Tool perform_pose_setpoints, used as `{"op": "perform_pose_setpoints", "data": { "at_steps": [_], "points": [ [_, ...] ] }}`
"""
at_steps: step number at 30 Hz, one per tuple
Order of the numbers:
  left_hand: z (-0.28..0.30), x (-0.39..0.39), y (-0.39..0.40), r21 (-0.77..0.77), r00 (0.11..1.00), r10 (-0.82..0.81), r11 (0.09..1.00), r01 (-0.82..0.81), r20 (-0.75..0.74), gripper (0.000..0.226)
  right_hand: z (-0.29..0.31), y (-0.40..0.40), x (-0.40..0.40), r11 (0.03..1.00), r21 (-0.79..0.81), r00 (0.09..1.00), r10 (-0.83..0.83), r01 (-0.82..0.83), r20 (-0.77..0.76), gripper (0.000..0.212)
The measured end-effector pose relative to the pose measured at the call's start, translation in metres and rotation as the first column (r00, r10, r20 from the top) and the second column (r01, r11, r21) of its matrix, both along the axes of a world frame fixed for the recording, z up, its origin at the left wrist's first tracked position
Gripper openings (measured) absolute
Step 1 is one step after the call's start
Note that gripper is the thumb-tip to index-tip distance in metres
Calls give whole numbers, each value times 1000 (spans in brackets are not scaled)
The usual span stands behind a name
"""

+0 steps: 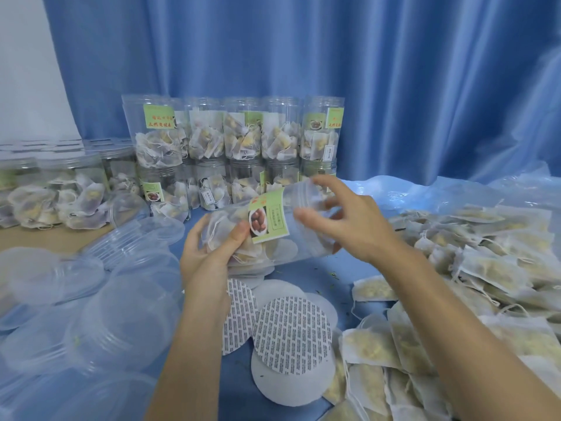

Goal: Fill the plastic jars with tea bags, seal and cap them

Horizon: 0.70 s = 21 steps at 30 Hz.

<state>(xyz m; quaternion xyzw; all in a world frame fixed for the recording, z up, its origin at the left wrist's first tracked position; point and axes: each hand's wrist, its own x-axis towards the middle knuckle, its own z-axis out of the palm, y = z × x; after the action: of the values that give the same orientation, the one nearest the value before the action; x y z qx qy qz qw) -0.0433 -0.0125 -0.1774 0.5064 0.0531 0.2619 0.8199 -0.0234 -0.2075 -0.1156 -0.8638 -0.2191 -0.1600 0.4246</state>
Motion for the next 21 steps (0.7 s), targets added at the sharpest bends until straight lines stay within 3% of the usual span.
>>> {"op": "perform_pose_setpoints", "data": {
  "at_steps": [2, 6, 9, 11, 13, 15, 17, 18, 20, 21],
  "points": [
    [0, -1, -2, 40, 998, 53, 998, -54, 29, 78, -4, 8, 0, 990, 123, 986, -56, 75, -156, 70],
    [-4, -1, -7, 11, 997, 76, 997, -76, 24, 85, -2, 13, -1, 986, 50, 959, -144, 161, -246, 89],
    [-3, 2, -7, -77, 997, 8, 997, -14, -76, 89, 0, 12, 1, 952, 306, 959, 101, -16, -266, 98],
    [1, 0, -9, -131, 977, -179, 978, 163, -117, 74, -2, 16, 2, 875, 460, 929, 284, -150, -239, 104],
    [6, -3, -15, -123, 937, -302, 951, 284, -174, 64, -9, 22, 5, 878, 425, 926, 325, -219, -194, 93],
    [13, -4, -24, -87, 933, -264, 964, 250, -246, 59, -13, 28, 6, 889, 411, 945, 286, -201, -156, 87],
    [23, -9, -33, 69, 928, -91, 990, 124, -362, 61, -12, 31, 3, 884, 439, 968, 226, -159, -105, 86],
    [29, -12, -35, 249, 923, 76, 968, 22, -376, 59, -10, 33, 1, 889, 435, 979, 191, -145, -66, 87],
    [44, -19, -32, 616, 914, 327, 779, -116, -241, 47, -5, 37, -5, 917, 381, 992, 130, -121, 3, 90],
    [51, -23, -29, 725, 932, 323, 681, -106, -167, 50, -3, 40, -9, 922, 370, 993, 115, -114, 20, 92]
  ]
}}
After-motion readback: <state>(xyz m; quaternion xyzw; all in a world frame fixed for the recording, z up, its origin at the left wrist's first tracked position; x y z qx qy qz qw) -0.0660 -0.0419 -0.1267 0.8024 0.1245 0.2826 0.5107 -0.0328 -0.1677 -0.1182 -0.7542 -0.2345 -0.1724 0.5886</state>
